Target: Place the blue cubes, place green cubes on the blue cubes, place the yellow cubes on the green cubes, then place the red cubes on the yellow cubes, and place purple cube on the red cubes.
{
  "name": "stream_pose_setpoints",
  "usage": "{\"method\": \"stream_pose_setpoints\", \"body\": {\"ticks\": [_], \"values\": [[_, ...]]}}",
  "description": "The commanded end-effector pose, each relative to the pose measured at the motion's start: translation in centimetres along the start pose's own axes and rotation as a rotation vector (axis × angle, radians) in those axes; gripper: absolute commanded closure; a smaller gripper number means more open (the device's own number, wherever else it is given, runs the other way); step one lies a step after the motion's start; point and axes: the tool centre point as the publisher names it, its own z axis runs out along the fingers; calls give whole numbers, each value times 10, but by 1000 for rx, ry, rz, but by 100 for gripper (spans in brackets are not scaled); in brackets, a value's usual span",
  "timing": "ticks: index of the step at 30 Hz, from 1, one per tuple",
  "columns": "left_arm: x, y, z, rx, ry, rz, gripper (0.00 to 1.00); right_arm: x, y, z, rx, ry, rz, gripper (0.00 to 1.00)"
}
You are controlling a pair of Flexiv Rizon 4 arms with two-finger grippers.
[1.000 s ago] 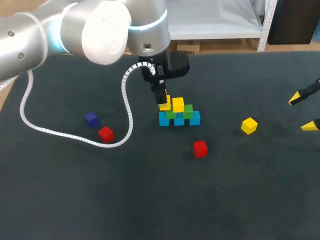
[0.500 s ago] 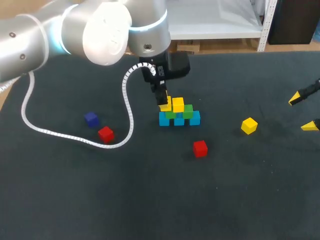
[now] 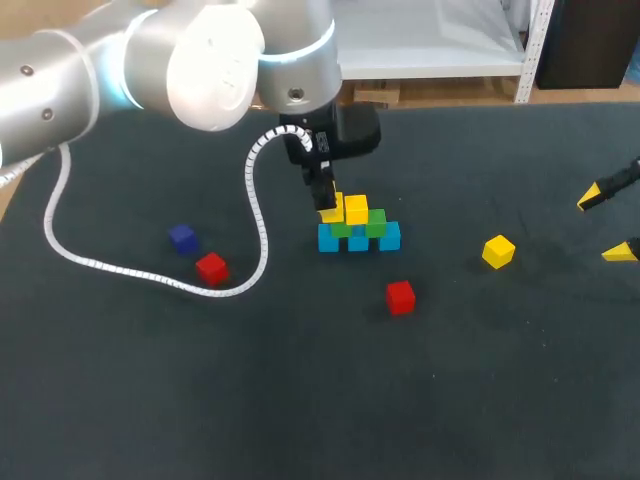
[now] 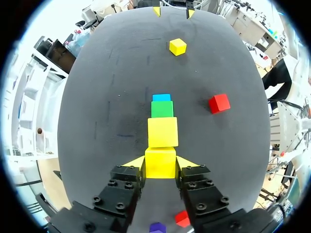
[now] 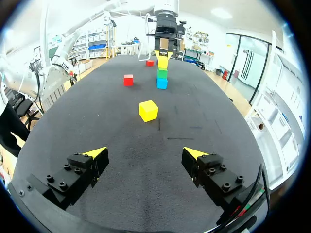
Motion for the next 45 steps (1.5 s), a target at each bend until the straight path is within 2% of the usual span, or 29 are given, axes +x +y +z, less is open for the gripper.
{"method": "stream_pose_setpoints", "body": {"ticks": [1, 45], "values": [[-1, 3, 0, 6, 2, 1, 100, 0, 0, 0, 0, -1, -1, 0], [-4, 4, 2, 17, -8, 14, 100, 0, 0, 0, 0, -1, -1, 0]]}}
